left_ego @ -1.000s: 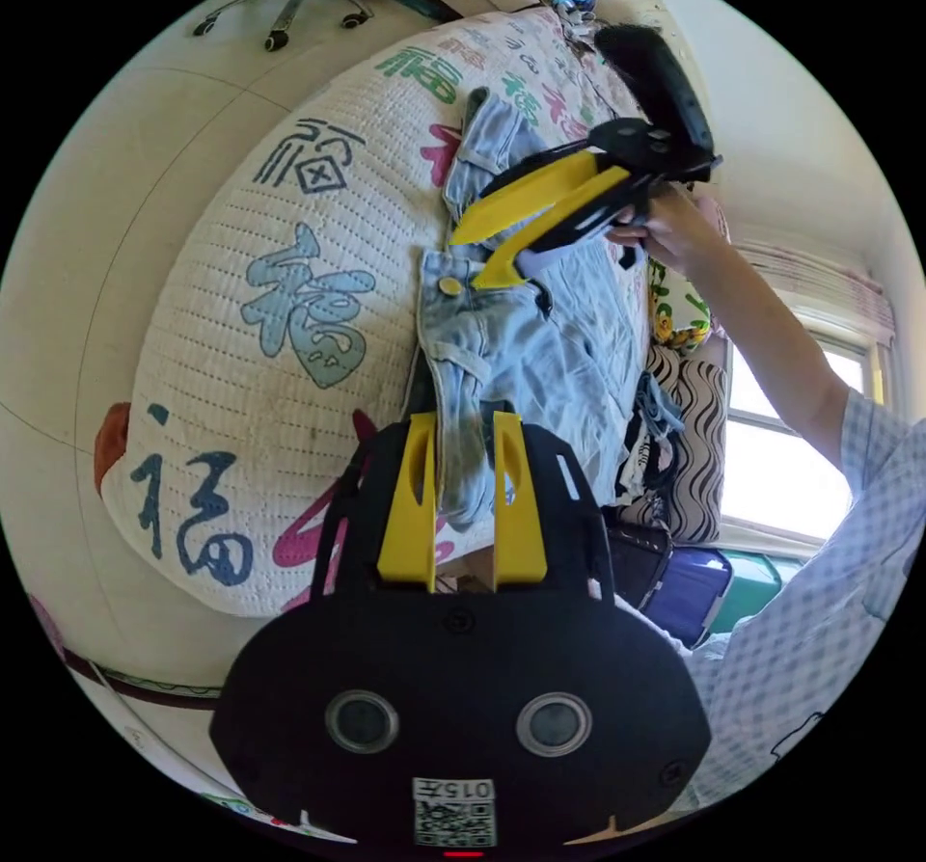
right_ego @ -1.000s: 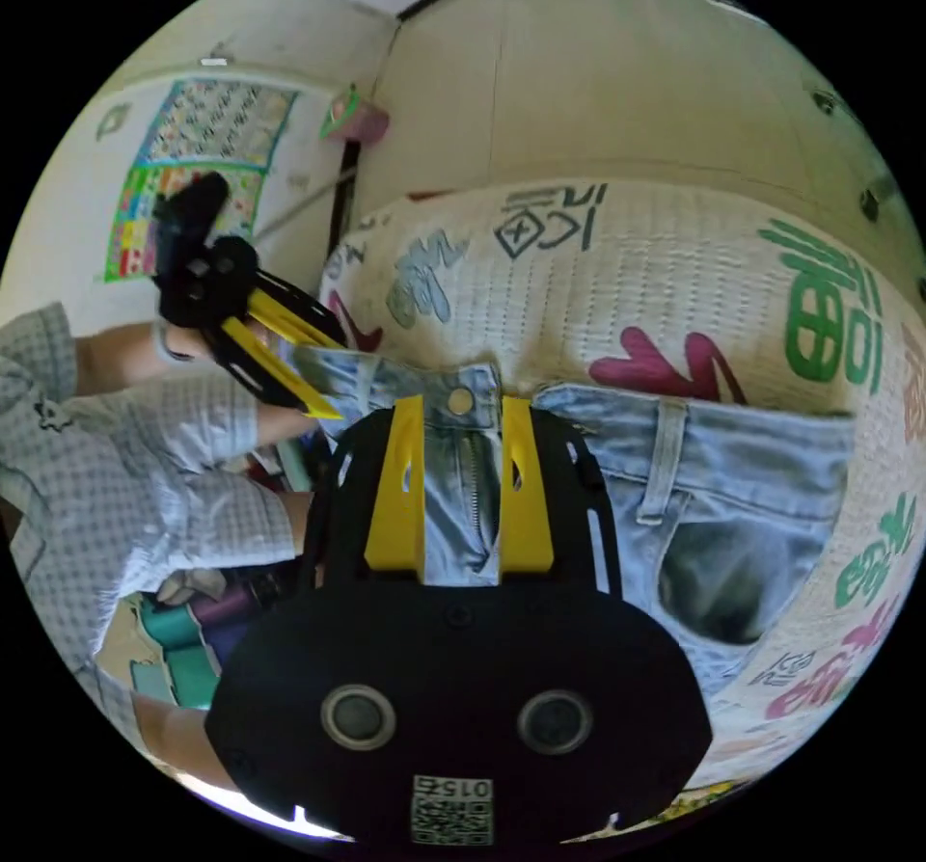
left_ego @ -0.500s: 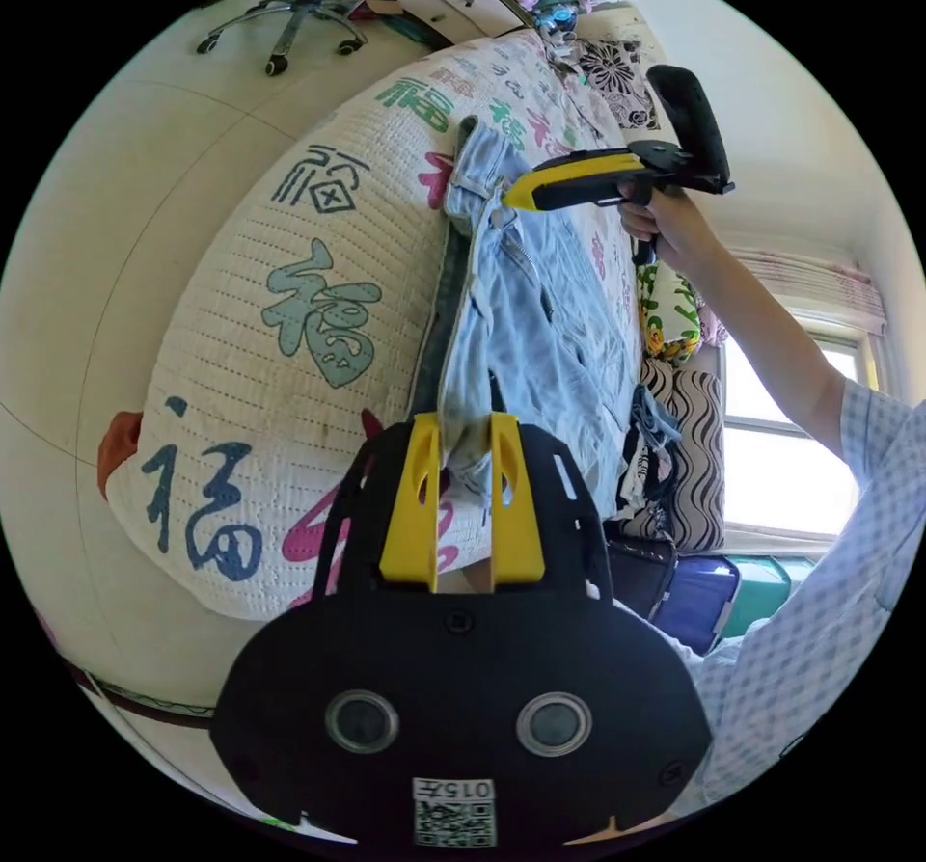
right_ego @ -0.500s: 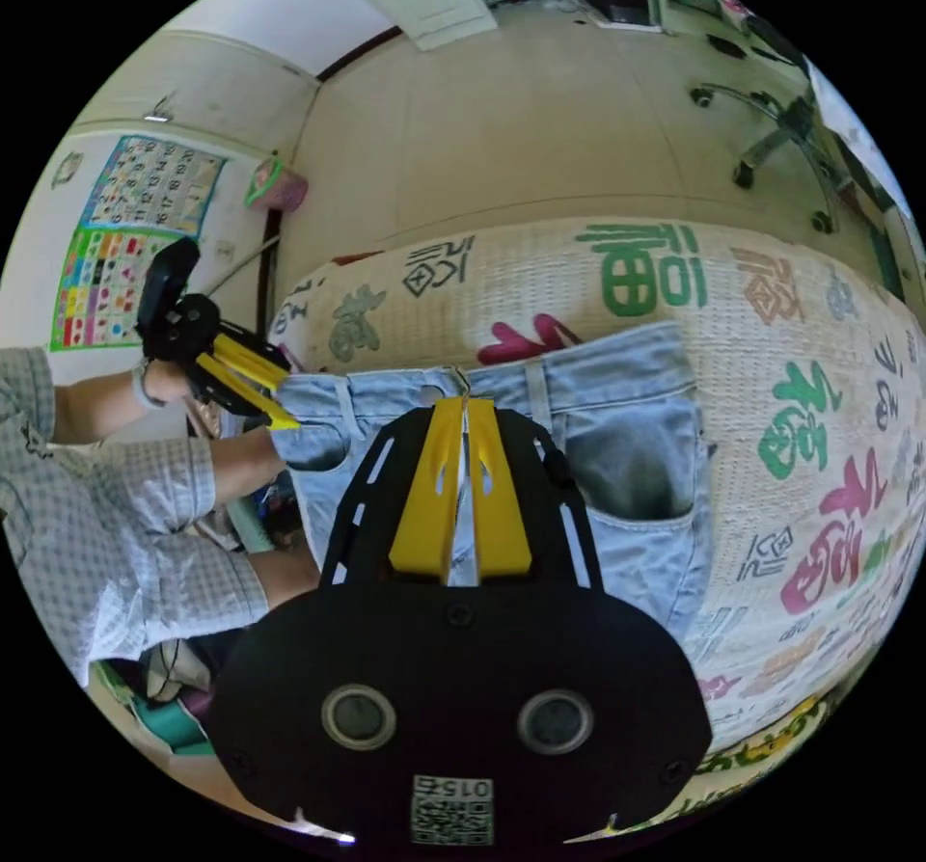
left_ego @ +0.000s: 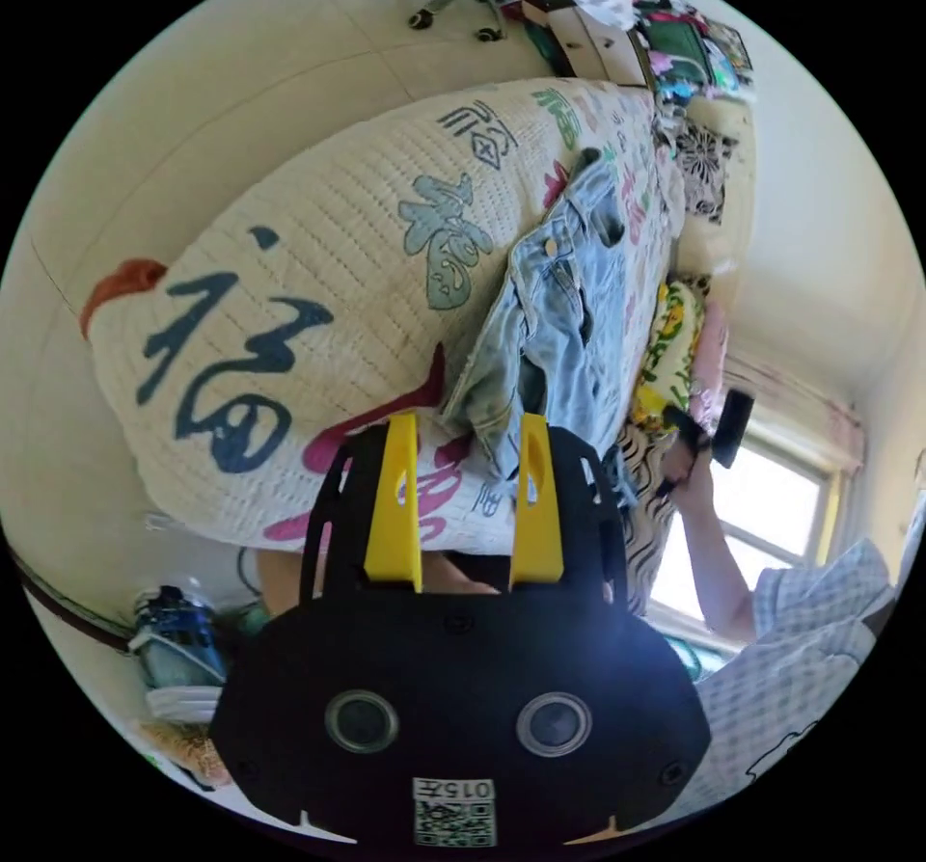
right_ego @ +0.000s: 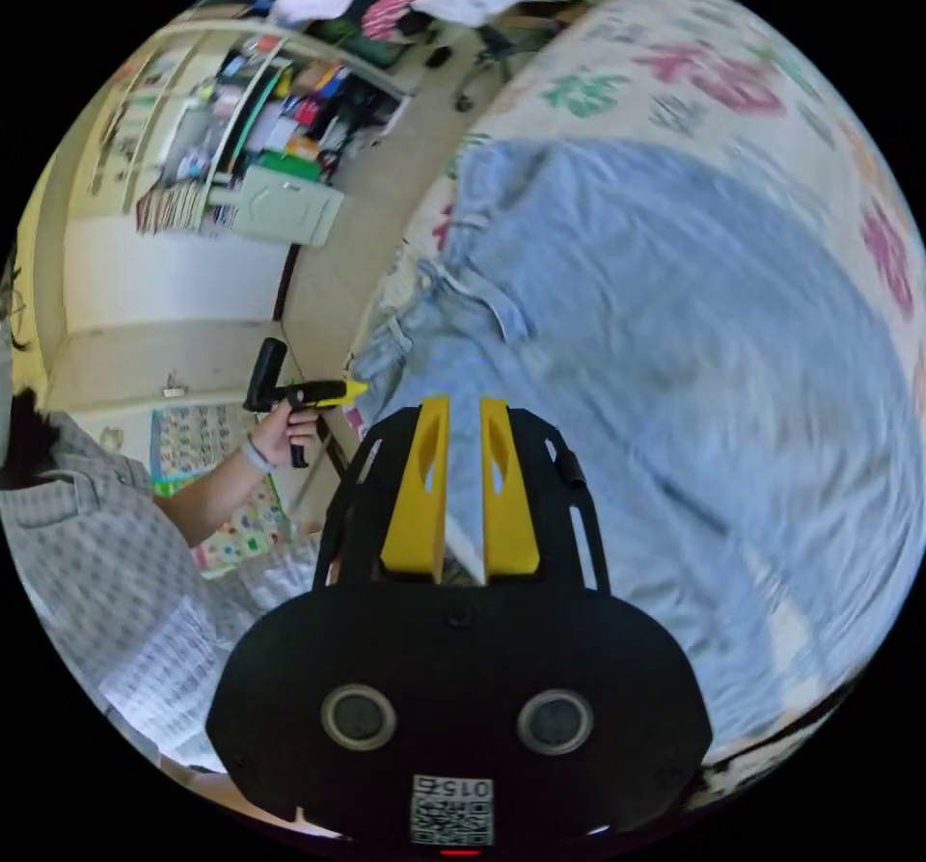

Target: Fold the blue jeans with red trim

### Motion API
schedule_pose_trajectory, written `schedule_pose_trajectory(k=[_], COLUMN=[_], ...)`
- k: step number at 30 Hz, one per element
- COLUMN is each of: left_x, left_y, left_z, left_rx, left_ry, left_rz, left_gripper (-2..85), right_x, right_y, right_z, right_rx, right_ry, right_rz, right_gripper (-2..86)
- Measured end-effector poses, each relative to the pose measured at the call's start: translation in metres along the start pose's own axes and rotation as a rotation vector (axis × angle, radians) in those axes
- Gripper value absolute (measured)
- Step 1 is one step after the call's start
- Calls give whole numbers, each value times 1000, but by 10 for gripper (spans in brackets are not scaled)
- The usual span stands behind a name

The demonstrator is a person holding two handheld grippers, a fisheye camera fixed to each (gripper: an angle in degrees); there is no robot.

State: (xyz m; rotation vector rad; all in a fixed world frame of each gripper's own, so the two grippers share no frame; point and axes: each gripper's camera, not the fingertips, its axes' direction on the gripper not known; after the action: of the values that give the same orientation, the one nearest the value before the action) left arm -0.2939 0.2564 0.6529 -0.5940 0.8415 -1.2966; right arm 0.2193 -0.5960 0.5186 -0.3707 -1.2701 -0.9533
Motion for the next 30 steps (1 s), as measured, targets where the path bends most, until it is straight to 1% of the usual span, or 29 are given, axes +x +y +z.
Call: schedule_pose_trajectory(k=[2, 3, 5, 7, 8, 11, 13, 15, 16, 17, 18, 20, 21, 23, 24, 25, 26, 28, 29, 30], left_x=[5, 13, 27, 44, 47, 54, 63, 76, 88, 95, 113, 142, 161, 192, 213, 233, 242, 279, 288, 304], left_y=[-5, -8, -8, -2, 0, 8, 13, 20, 29, 33, 43, 55, 61, 67, 72, 78, 82, 106, 115, 132], left_z=[21, 35, 50, 47, 45, 61, 82, 86, 86, 87, 93, 115, 138, 185, 224, 267, 290, 384, 407, 452], left_rx=[-4, -37, -73, -39, -28, -61, -98, -66, -13, 7, 36, 32, 5, -54, -97, -154, -194, -364, -400, -464], left_ry=[55, 50, -59, -211, -234, -277, -401, -512, -567, -583, -613, -631, -614, -555, -518, -488, -472, -431, -432, -451], left_rz=[5, 37, 94, 167, 183, 223, 207, 188, 176, 186, 223, 300, 343, 425, 486, 544, 572, 705, 749, 840], left_gripper=[107, 73, 51, 44, 44, 54, 84, 96, 96, 95, 95, 99, 103, 105, 105, 105, 104, 98, 96, 93], right_x=[20, 25, 36, 39, 40, 44, 47, 51, 55, 62, 66, 82, 87, 111, 118, 132, 146, 163, 174, 179], right_y=[73, 92, 164, 213, 243, 314, 351, 385, 405, 425, 436, 472, 480, 512, 519, 531, 540, 547, 546, 543], right_z=[-16, -18, -29, -41, -51, -72, -83, -99, -111, -126, -134, -169, -178, -215, -225, -243, -259, -281, -290, -292], right_rx=[13, 12, 13, 23, 35, 69, 99, 151, 193, 251, 290, 455, 499, 674, 717, 799, 850, 862, 816, 780], right_ry=[-57, -70, -121, -117, -109, -100, -103, -92, -90, -97, -104, -127, -130, -142, -151, -174, -188, -168, -157, -170], right_rz=[215, 276, 469, 589, 652, 791, 858, 905, 938, 969, 981, 1020, 1029, 1066, 1073, 1080, 1085, 1069, 1036, 1002], right_gripper=[56, 55, 53, 51, 51, 55, 62, 65, 67, 69, 70, 74, 75, 80, 81, 81, 78, 56, 24, 21])
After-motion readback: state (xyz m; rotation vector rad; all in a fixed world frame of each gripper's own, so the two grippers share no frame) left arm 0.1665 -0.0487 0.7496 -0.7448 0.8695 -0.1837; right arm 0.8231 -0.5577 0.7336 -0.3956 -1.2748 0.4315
